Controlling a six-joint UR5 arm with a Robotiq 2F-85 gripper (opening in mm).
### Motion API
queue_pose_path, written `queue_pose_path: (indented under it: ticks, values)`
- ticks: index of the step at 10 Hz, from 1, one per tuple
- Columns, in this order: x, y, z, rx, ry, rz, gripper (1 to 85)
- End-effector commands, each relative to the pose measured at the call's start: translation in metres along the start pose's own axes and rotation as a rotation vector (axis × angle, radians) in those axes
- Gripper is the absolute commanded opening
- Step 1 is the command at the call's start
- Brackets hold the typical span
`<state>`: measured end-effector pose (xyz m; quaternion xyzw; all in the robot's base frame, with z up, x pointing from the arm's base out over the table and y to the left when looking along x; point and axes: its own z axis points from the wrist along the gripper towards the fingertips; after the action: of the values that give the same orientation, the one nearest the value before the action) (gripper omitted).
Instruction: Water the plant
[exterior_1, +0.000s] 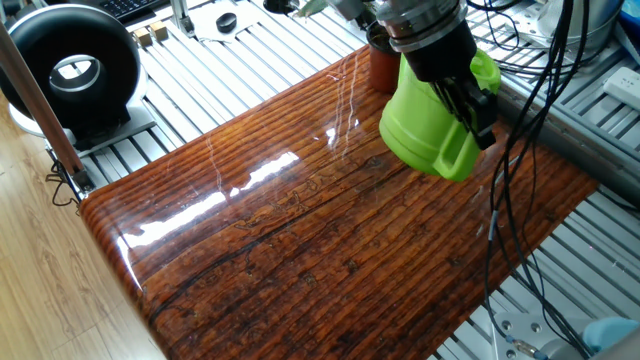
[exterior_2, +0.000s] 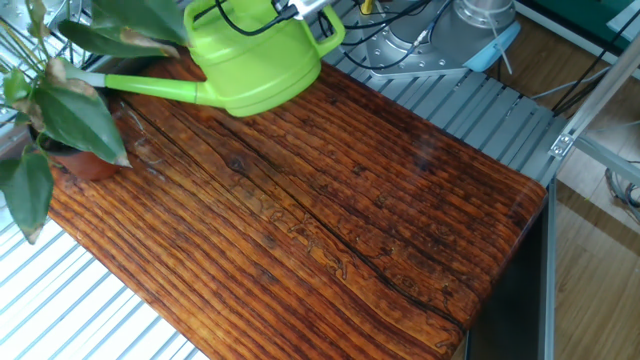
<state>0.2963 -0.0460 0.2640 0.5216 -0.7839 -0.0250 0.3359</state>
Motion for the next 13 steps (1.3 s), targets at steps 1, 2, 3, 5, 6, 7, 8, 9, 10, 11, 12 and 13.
queue_pose_path:
  ticks: [1, 2, 3, 5, 6, 7, 8, 9, 10, 11, 12, 13]
  values:
    - [0.001, 0.001, -0.001, -0.002, 0.003, 0.001, 1.3]
    - [0.004, 0.001, -0.001, -0.003, 0.013, -0.003, 1.3]
    - [0.005, 0.001, -0.001, -0.004, 0.020, -0.004, 1.3]
    - [0.011, 0.002, -0.001, -0.004, 0.041, -0.002, 1.3]
    - [0.012, 0.002, -0.001, -0.005, 0.045, 0.004, 1.3]
    - [0.013, 0.001, -0.001, -0.004, 0.047, 0.008, 1.3]
    - [0.013, 0.003, -0.001, -0.008, 0.048, 0.022, 1.3]
    - [0.014, 0.005, -0.001, -0.018, 0.052, 0.039, 1.3]
    - [0.015, 0.007, -0.001, -0.024, 0.058, 0.049, 1.3]
    - [0.017, 0.009, -0.001, -0.030, 0.065, 0.062, 1.3]
    - [0.019, 0.008, -0.002, -0.028, 0.074, 0.076, 1.3]
    - [0.021, 0.010, -0.002, -0.032, 0.083, 0.092, 1.3]
